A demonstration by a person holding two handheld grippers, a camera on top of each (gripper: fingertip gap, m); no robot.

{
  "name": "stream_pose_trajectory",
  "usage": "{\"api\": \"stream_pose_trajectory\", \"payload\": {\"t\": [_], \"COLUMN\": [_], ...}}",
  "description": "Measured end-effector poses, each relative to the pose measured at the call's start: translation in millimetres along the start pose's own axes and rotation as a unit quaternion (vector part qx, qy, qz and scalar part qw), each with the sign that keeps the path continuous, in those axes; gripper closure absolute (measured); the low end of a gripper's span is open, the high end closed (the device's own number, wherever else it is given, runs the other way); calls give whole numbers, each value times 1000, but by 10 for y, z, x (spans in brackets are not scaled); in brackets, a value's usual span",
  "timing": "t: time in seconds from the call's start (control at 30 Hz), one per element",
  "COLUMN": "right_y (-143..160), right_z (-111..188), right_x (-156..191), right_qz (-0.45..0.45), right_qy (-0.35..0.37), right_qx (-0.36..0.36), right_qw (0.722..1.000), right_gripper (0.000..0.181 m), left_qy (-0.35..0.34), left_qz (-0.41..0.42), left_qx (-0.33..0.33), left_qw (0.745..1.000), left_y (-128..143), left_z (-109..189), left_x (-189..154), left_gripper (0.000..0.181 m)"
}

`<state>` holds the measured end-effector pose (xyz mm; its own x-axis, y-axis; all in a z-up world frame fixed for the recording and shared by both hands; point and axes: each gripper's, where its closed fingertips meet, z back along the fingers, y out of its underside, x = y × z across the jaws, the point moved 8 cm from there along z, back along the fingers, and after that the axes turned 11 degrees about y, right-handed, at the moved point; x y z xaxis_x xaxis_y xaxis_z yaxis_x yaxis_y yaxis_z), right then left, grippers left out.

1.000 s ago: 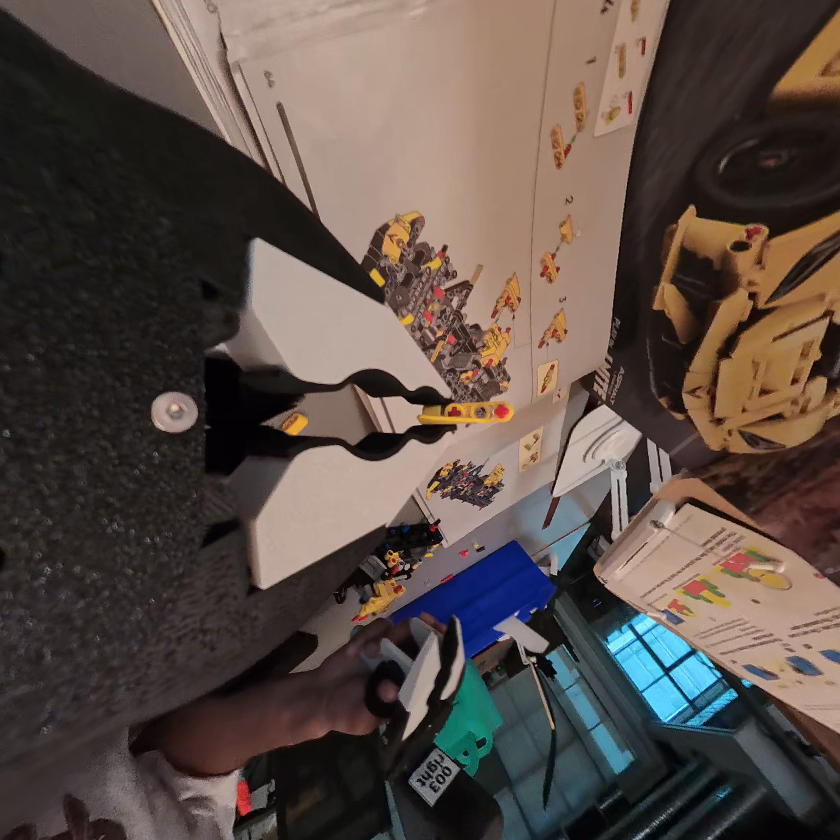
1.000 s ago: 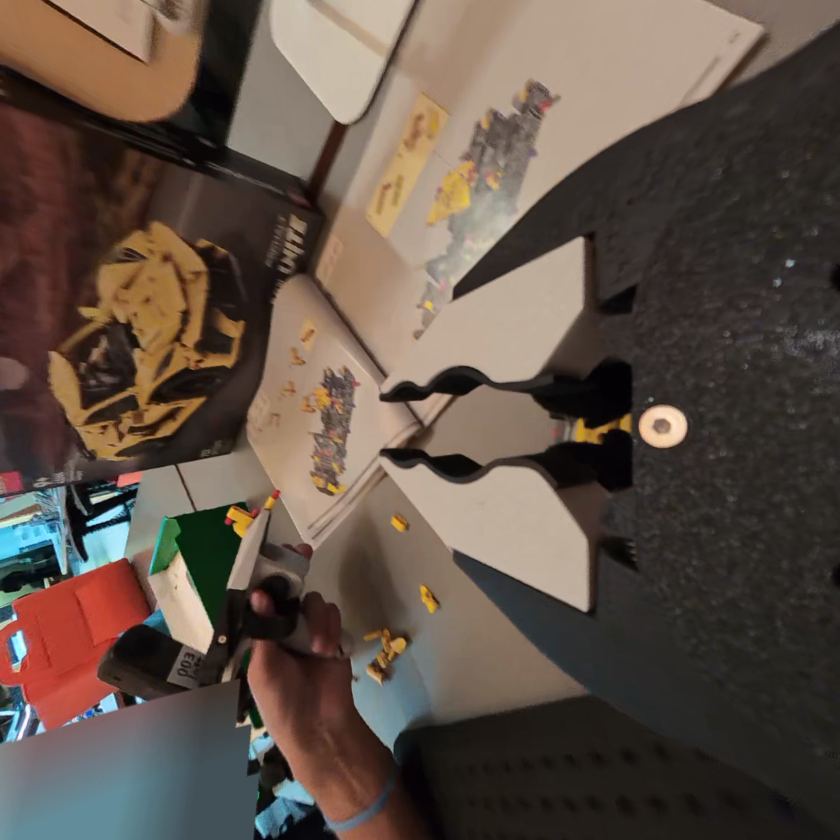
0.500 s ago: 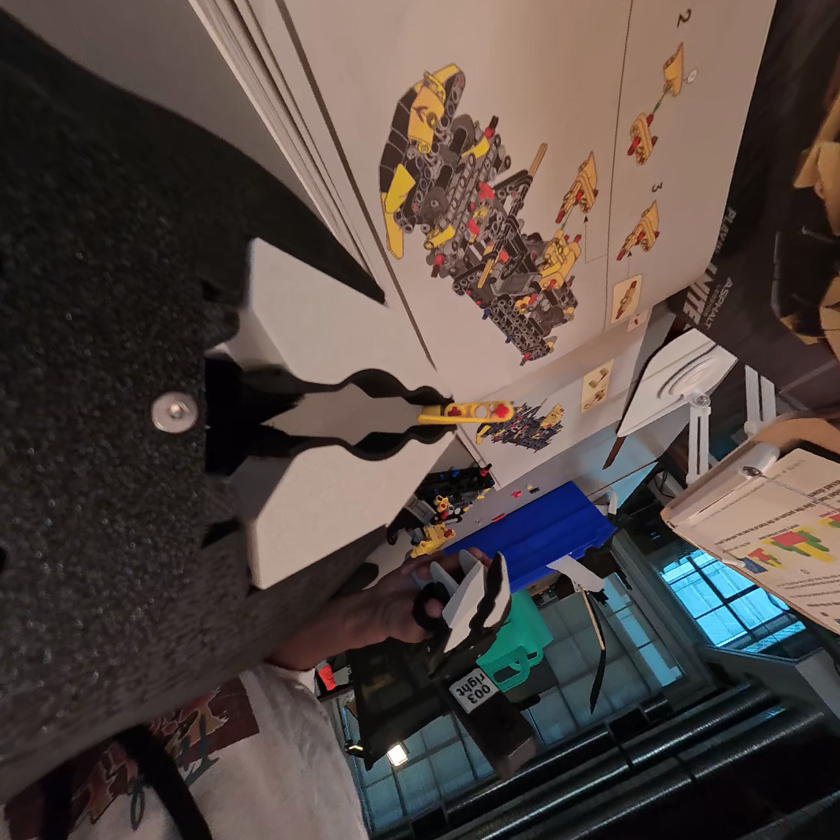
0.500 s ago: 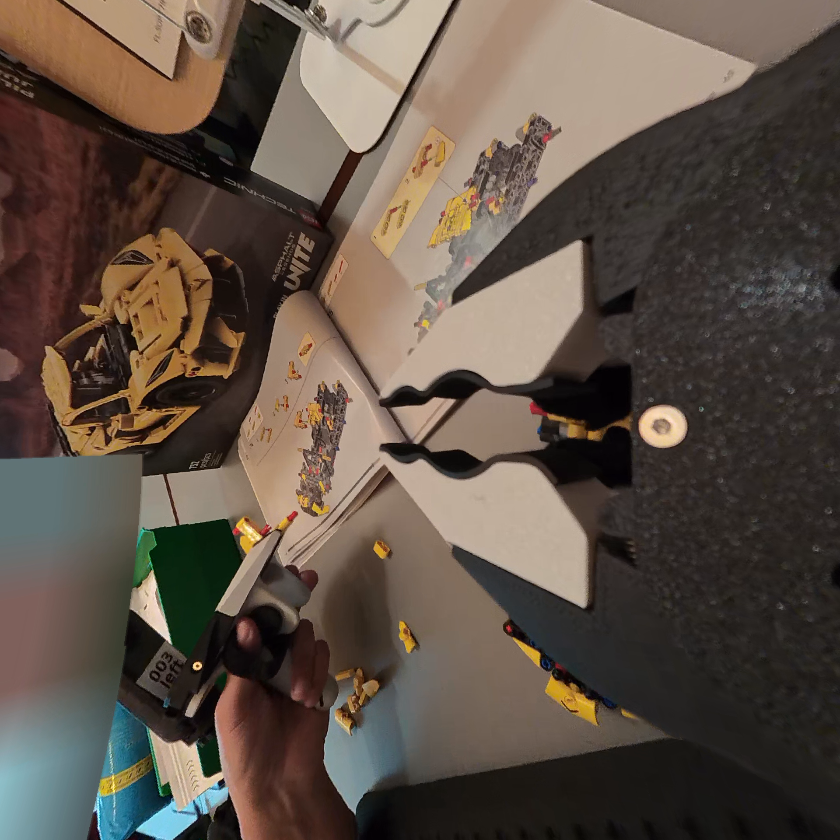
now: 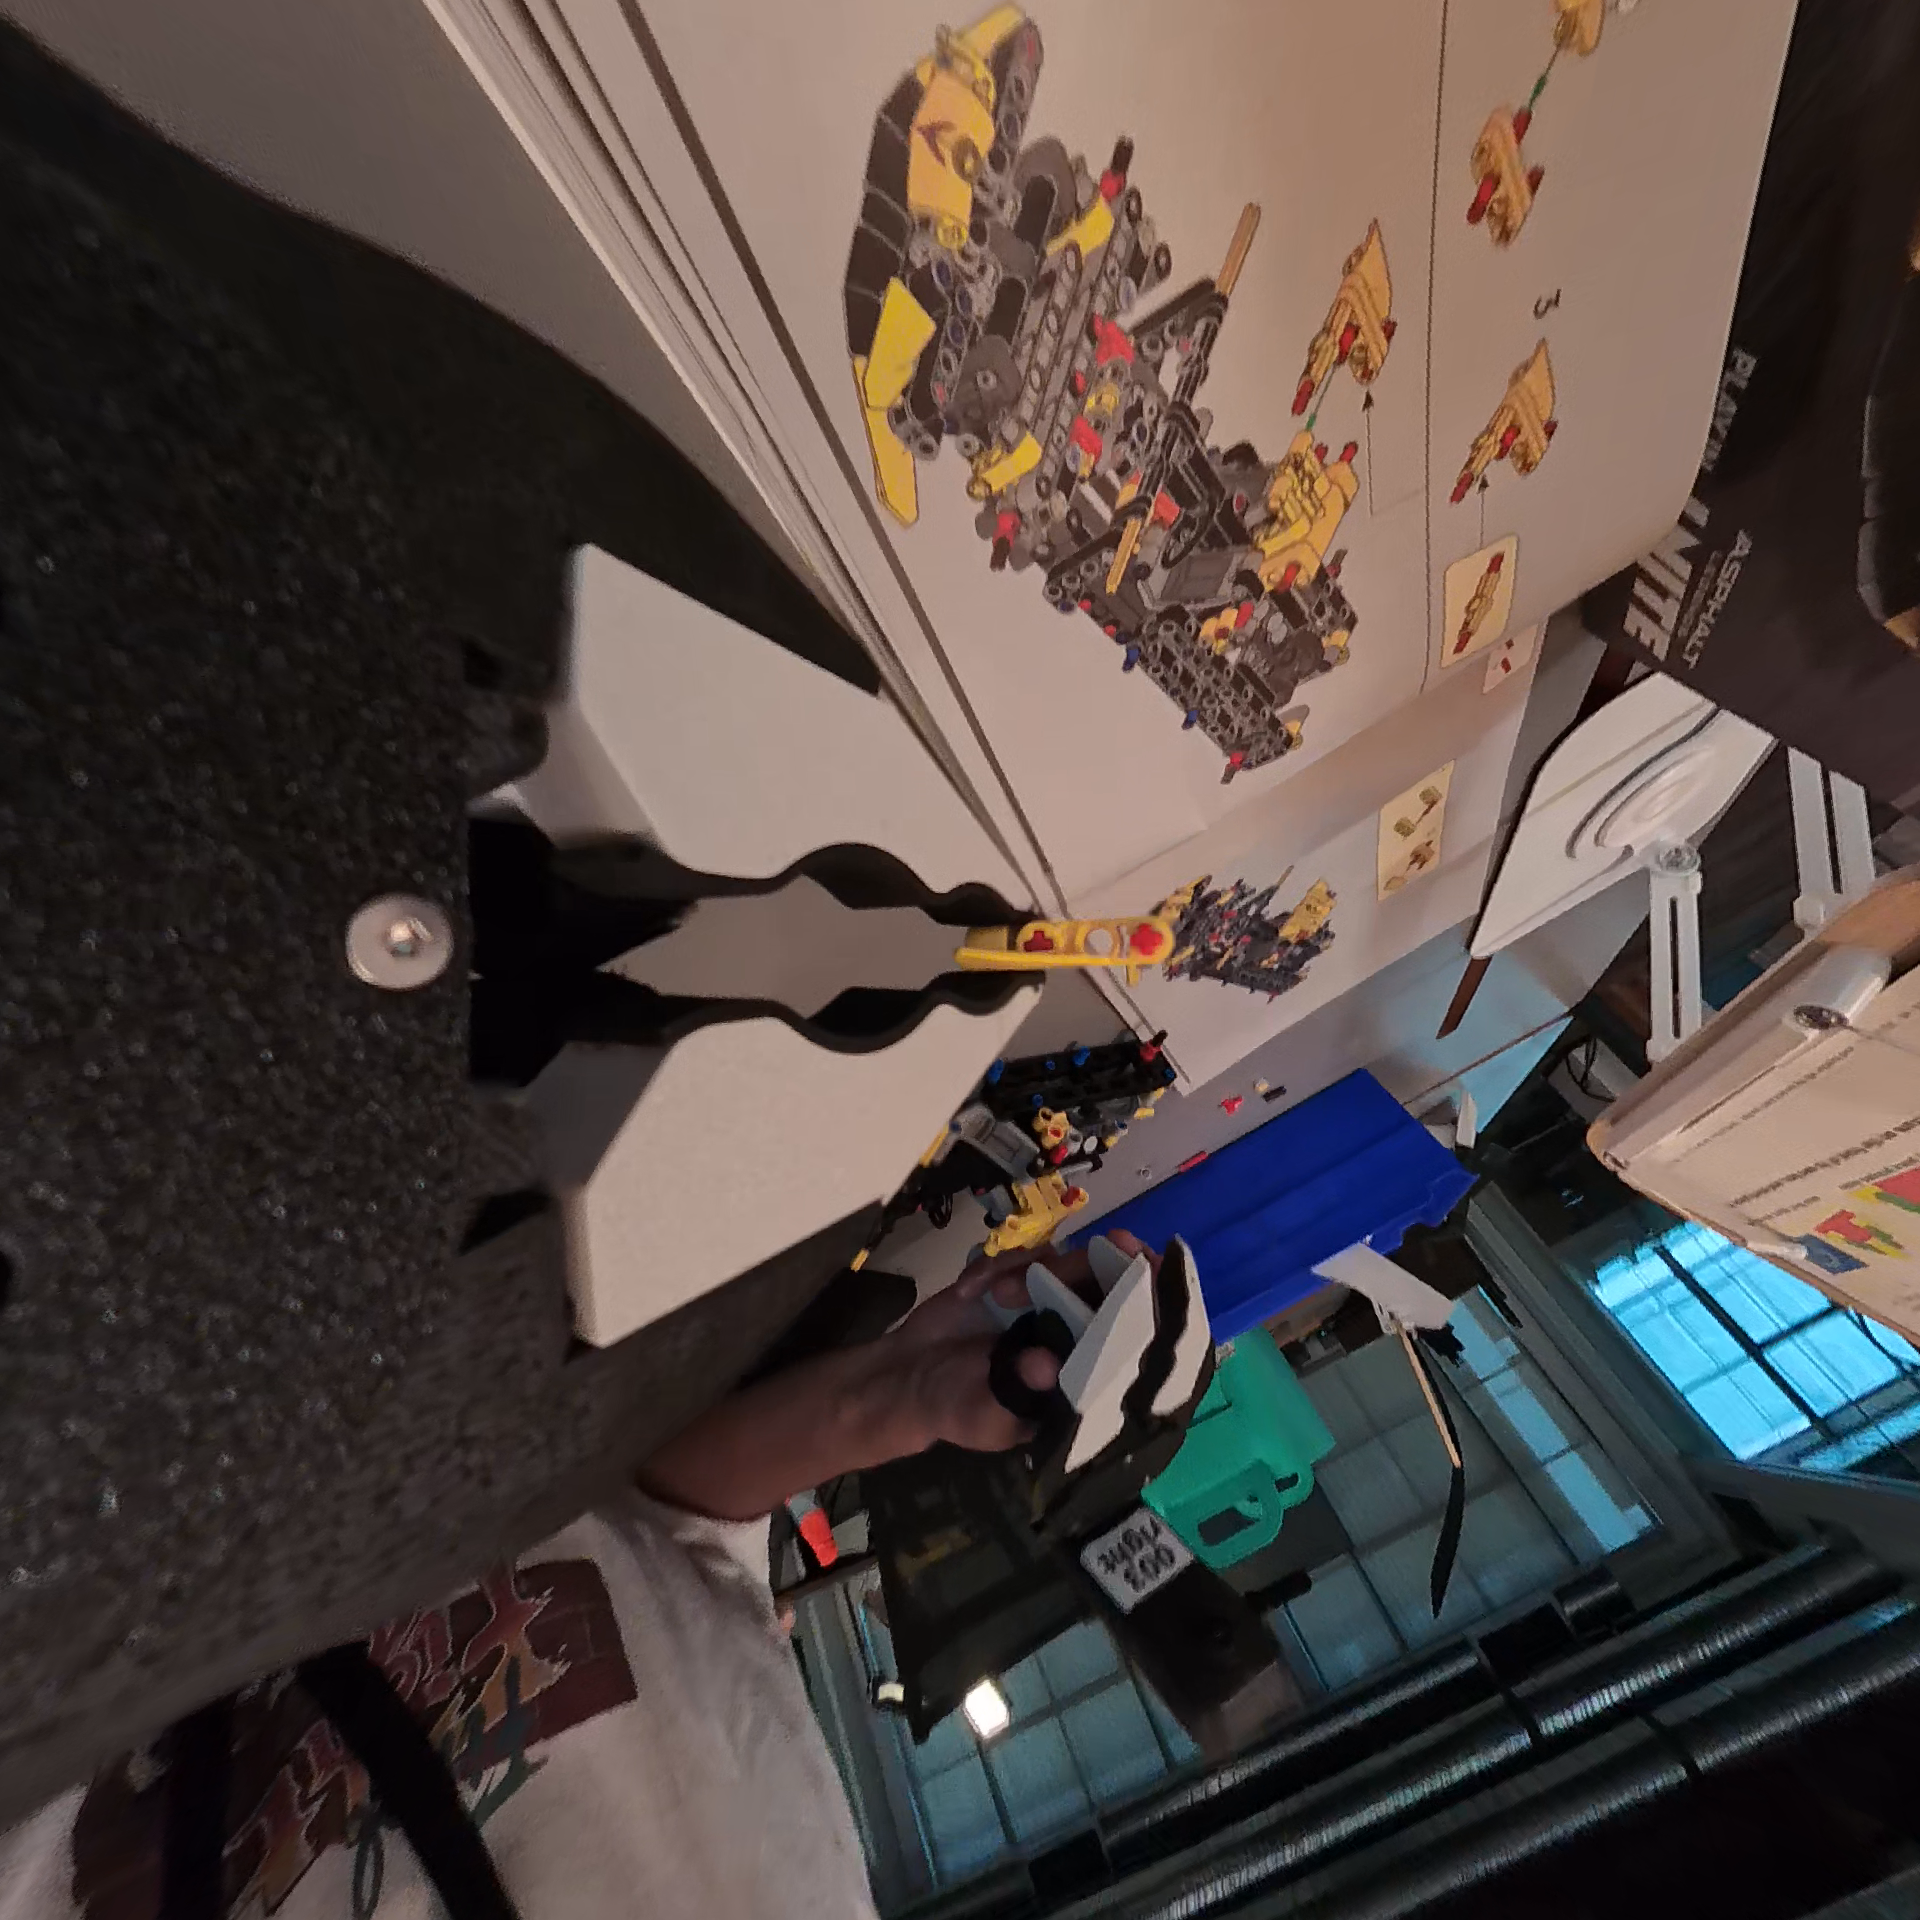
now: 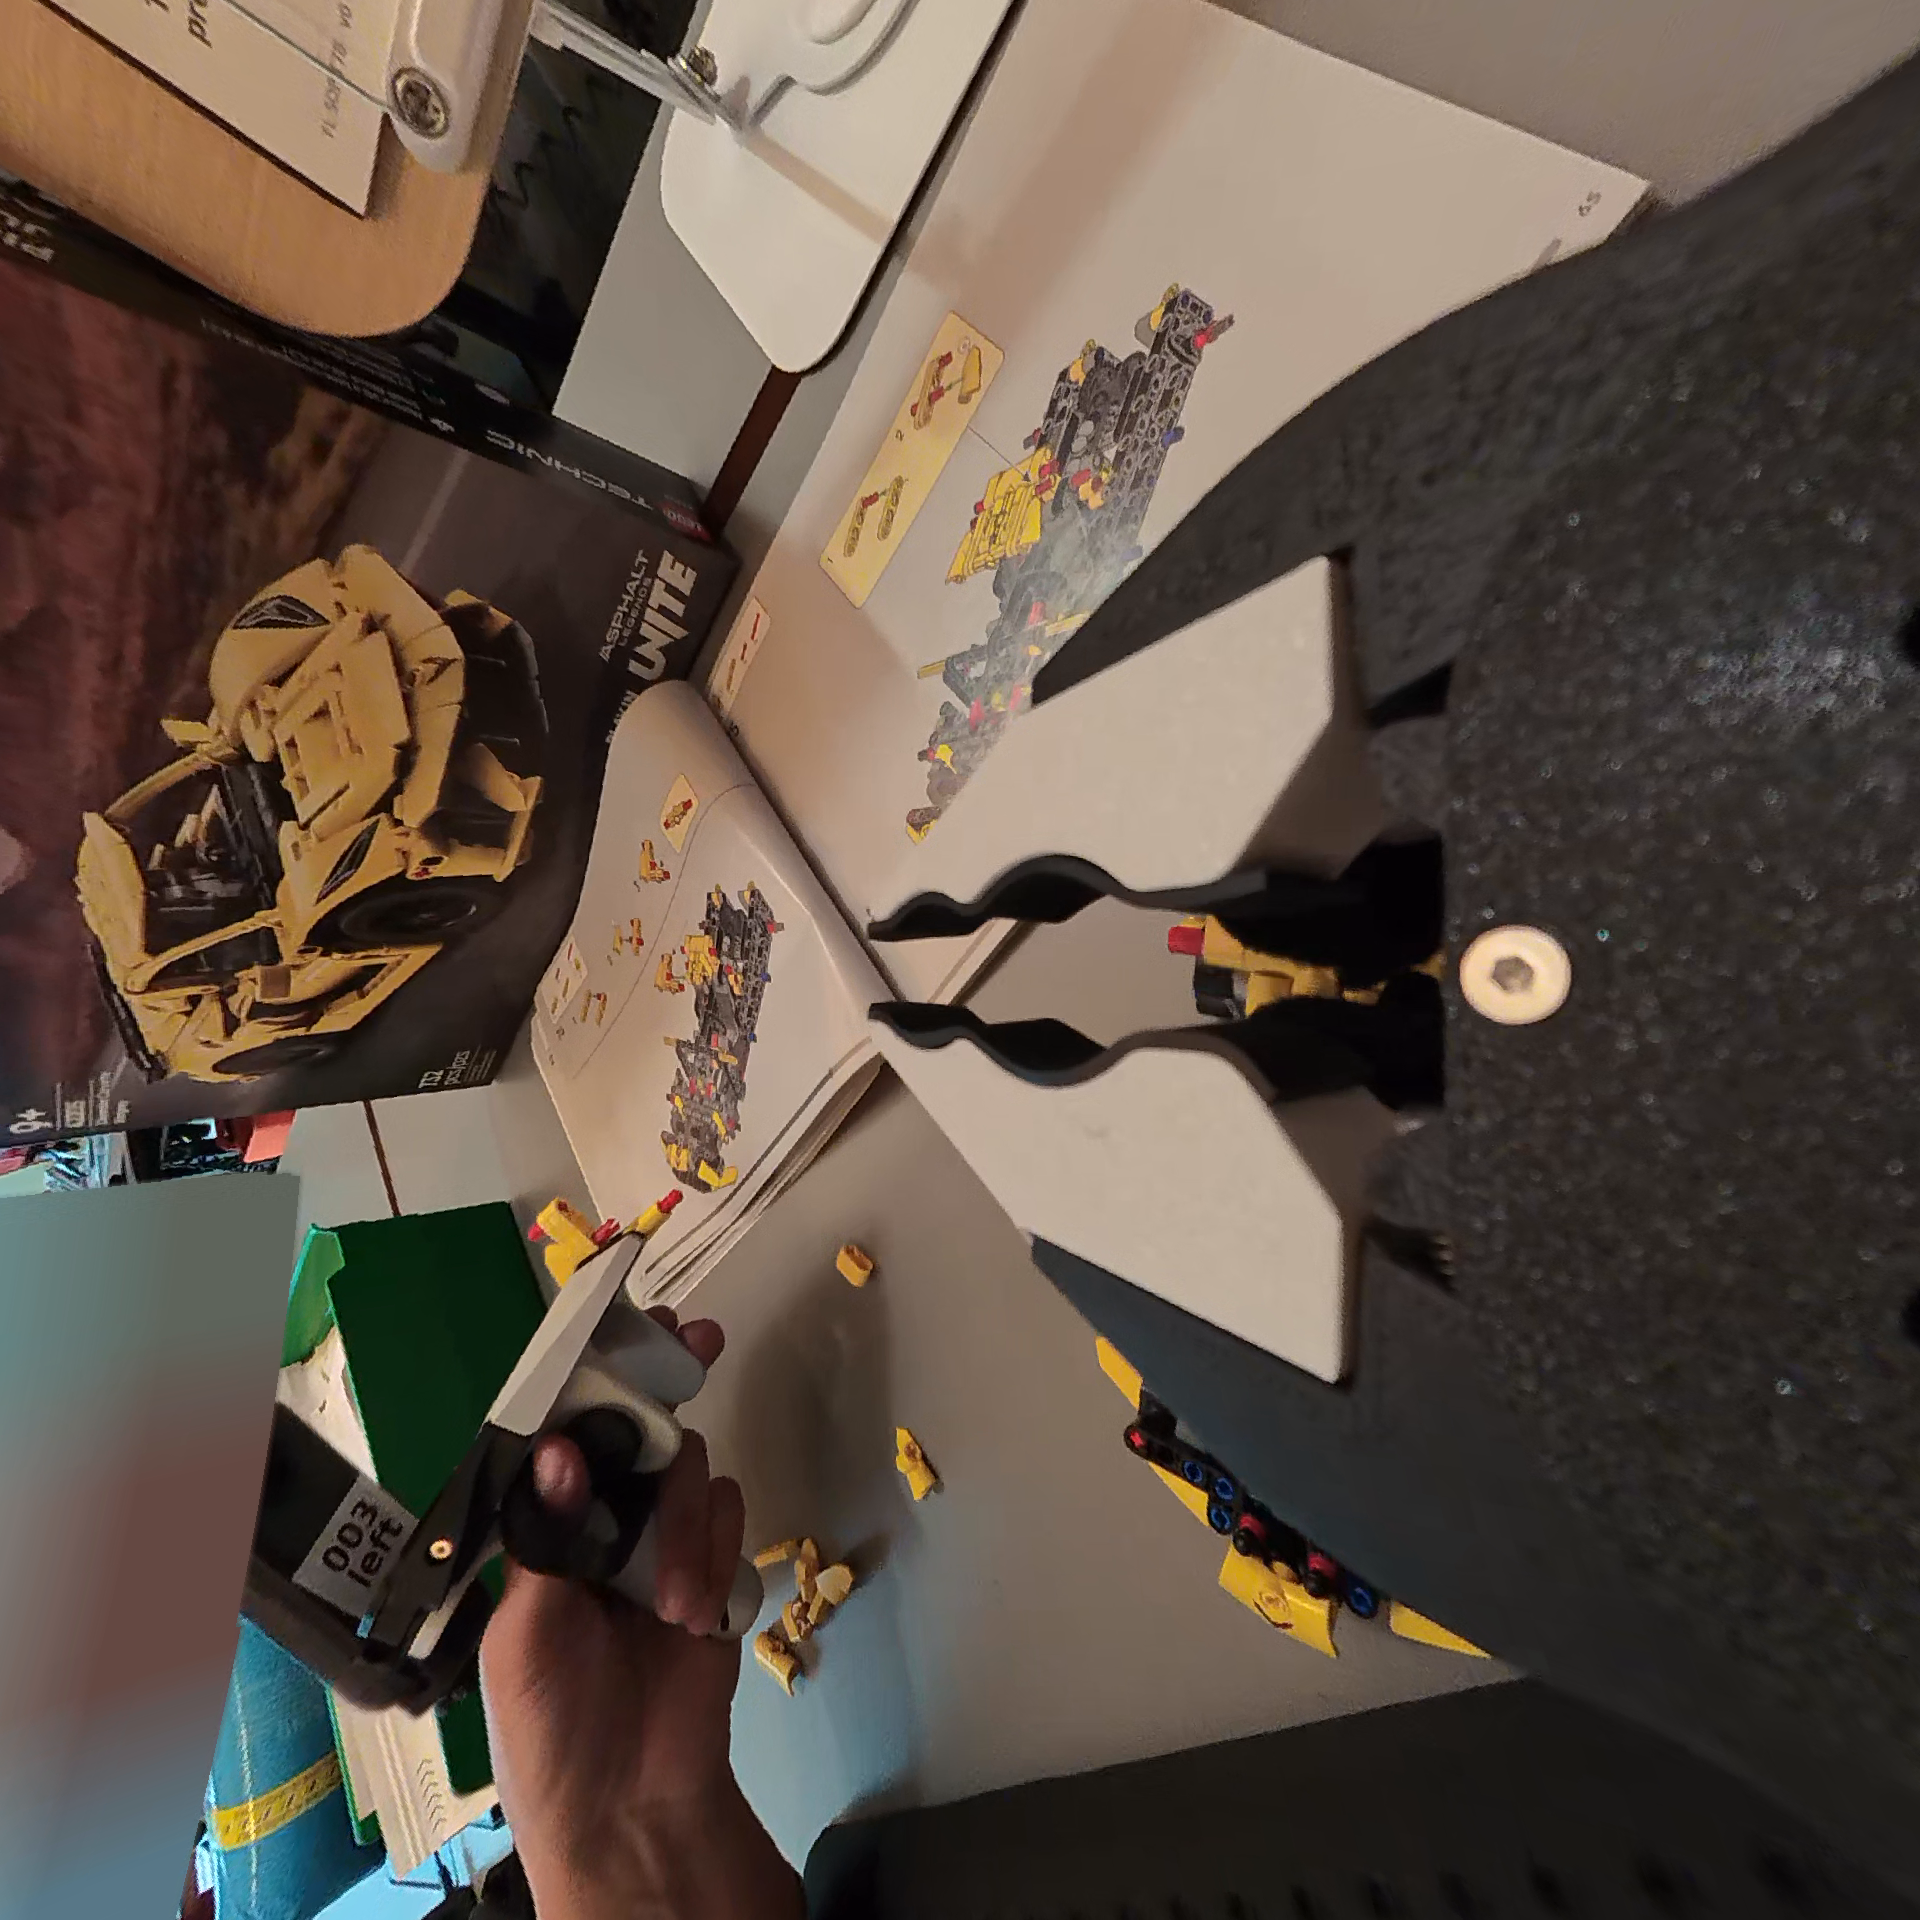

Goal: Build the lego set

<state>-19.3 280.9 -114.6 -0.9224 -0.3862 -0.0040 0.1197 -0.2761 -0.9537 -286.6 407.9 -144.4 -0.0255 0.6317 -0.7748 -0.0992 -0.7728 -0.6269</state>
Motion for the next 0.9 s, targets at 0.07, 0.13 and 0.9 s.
{"api": "stream_pose_trajectory", "payload": {"t": [0.07, 0.13, 0.9], "right_y": [-13, -39, -91], "right_z": [3, 12, 93], "right_x": [45, 133, 1133], "right_qz": [9, 29, 163], "right_qy": [-13, -33, -22], "right_qx": [-3, -17, -52], "right_qw": [1000, 999, 985], "right_gripper": [170, 170, 176], "left_qy": [57, 117, 292], "left_qz": [29, 63, 125], "left_qx": [-4, -4, 84], "left_qw": [998, 991, 944], "left_y": [11, 36, 425], "left_z": [-31, -76, -490], "left_x": [-58, -122, -677], "left_gripper": [174, 174, 174]}}
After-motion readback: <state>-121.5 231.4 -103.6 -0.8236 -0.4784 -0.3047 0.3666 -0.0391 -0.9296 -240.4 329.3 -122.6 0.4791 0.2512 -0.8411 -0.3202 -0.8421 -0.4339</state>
